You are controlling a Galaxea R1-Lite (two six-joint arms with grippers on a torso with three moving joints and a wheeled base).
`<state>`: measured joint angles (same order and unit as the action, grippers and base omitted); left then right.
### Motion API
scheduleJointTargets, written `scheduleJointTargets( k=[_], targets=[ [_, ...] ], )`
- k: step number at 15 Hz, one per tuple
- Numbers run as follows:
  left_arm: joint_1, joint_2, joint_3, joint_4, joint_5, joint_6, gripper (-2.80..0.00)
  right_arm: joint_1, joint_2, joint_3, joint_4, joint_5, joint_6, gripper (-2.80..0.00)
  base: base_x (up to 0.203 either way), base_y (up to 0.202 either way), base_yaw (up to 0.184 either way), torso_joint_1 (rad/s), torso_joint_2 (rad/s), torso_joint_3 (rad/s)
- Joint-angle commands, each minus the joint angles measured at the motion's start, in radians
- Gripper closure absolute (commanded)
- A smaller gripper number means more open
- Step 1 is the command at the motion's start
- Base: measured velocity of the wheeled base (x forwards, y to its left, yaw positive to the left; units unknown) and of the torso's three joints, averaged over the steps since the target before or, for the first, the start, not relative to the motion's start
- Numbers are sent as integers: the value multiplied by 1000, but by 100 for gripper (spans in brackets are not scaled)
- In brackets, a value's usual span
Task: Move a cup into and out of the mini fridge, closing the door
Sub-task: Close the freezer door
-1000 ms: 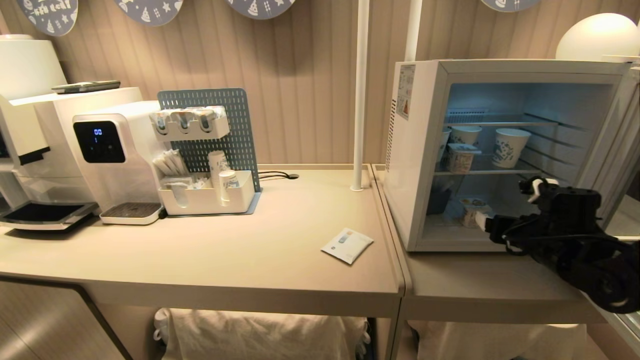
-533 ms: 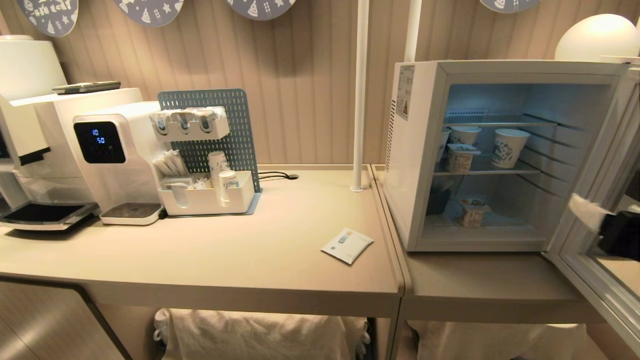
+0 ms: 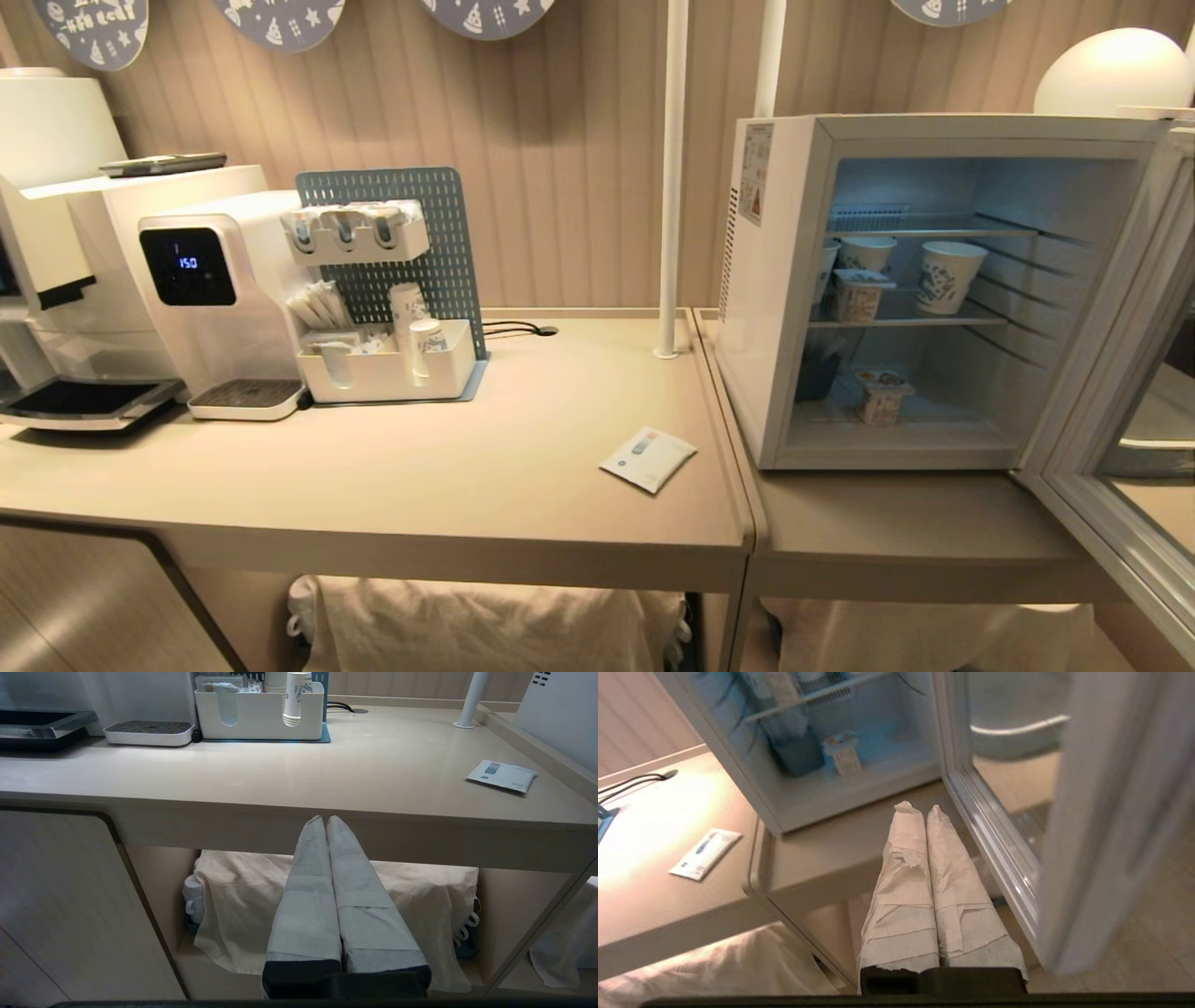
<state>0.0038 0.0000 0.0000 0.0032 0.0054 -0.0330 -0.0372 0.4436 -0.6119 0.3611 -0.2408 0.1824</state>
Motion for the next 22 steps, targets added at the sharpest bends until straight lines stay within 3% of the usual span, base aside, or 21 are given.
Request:
scheduleJointTargets(
  k=[1,4,6,9,11,13,15,22],
  targets=[
    [1,1,2,0,1,-1,0,-39,-159,17,83,9,6,0,0,0,0,0,0,0],
    [1,1,2,-1,1,-1,0,-29,-175,98,22,88,41,0,0,0,0,0,0,0],
    [1,2,3,0,1,-1,0,53,-214,125,1,135,32,0,0,0,0,0,0,0],
    [1,2,2,0,2,-1,0,50,-397,282,-55,138,-45,0,0,0,0,0,0,0],
    [1,2,2,0,1,-1,0,47,-448,496,-270,119,-111,0,0,0,0,0,0,0],
    [1,2,2,0,1,-1,0,45,-447,621,-384,165,-170,0,0,0,0,0,0,0],
    [1,0,2,0,1,-1,0,44,-445,612,-303,235,-238,0,0,0,0,0,0,0],
    [1,2,2,0,1,1,0,43,-444,612,-335,245,-213,0,-10,0,-1,1,1,1]
  ],
)
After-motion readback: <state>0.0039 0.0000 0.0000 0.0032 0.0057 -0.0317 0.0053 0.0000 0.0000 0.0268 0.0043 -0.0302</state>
